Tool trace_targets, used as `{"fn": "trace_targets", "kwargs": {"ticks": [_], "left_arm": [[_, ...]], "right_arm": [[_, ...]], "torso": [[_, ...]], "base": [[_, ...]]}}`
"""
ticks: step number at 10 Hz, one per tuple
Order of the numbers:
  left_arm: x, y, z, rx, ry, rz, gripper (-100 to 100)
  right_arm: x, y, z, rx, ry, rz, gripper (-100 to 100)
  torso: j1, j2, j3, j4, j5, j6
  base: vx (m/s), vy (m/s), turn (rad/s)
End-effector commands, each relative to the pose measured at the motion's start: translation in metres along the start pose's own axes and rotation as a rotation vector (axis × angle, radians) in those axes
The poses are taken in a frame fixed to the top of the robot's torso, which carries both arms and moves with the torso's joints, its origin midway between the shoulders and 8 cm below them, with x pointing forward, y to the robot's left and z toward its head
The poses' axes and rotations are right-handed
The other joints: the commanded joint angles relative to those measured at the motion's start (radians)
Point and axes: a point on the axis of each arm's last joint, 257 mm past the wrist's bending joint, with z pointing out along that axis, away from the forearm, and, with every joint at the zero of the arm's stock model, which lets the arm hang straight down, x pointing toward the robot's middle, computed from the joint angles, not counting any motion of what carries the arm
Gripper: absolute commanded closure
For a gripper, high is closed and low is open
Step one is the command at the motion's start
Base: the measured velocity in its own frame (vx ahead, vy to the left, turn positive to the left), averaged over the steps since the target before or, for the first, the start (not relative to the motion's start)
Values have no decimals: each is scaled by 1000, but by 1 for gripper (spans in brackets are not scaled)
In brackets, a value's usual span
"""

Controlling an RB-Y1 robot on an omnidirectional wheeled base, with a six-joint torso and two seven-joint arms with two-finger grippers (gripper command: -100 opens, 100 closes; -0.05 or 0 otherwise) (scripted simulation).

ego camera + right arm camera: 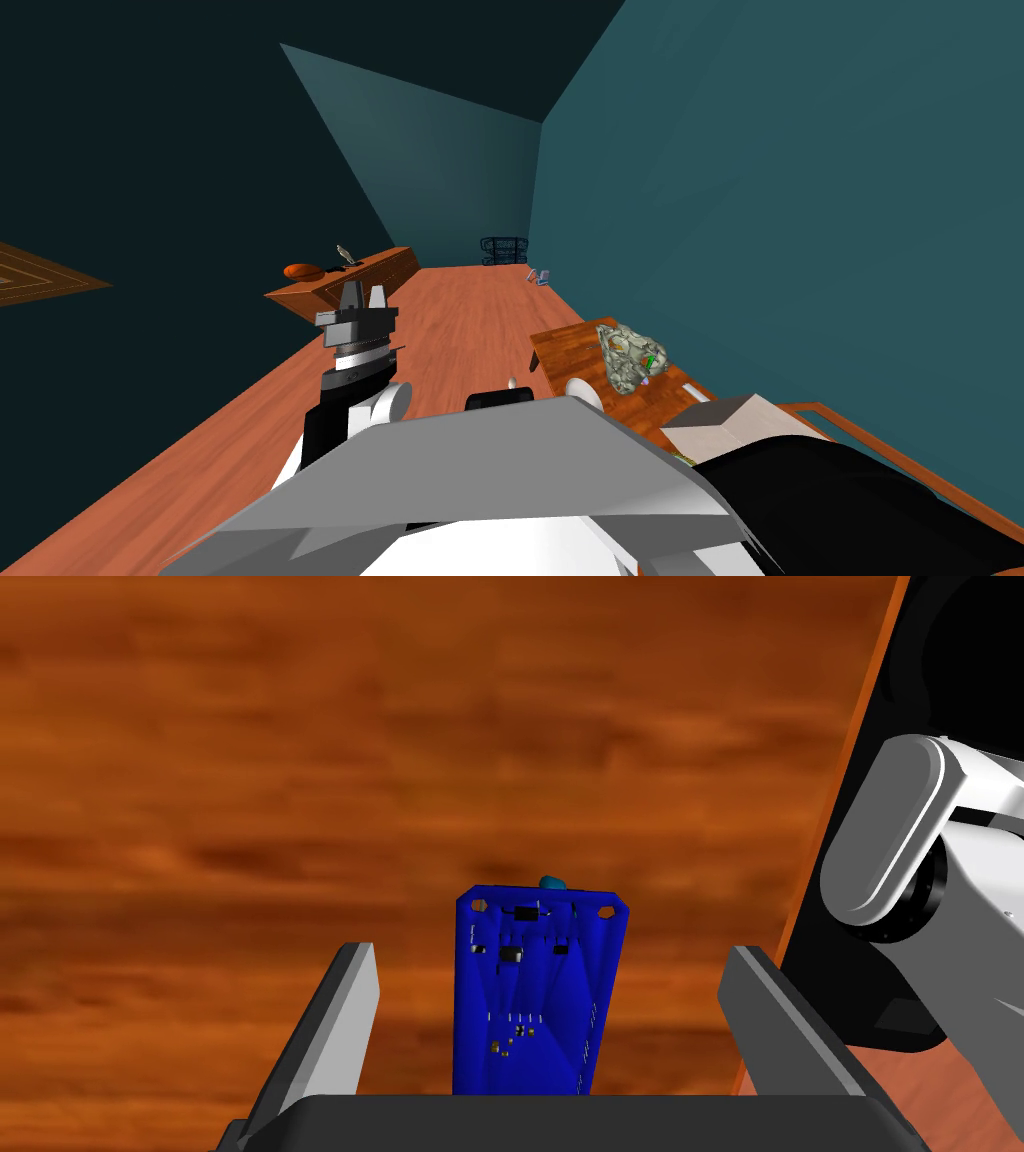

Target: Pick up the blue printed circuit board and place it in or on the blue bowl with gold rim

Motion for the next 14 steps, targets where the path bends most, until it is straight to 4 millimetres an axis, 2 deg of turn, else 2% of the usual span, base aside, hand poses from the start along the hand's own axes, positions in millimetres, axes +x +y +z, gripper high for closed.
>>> {"fn": "trace_targets", "kwargs": {"ticks": [1,14], "left_arm": [[0,0,0,0,0,0,0],[0,0,0,0,0,0,0]], "right_arm": [[0,0,0,0,0,0,-100],[-1,-1,0,0,1,-2,-100]], "torso": [[0,0,0,0,0,0],[-1,0,0,0,0,0]], "base": [[-1,-4,11],[0,0,1]]}}
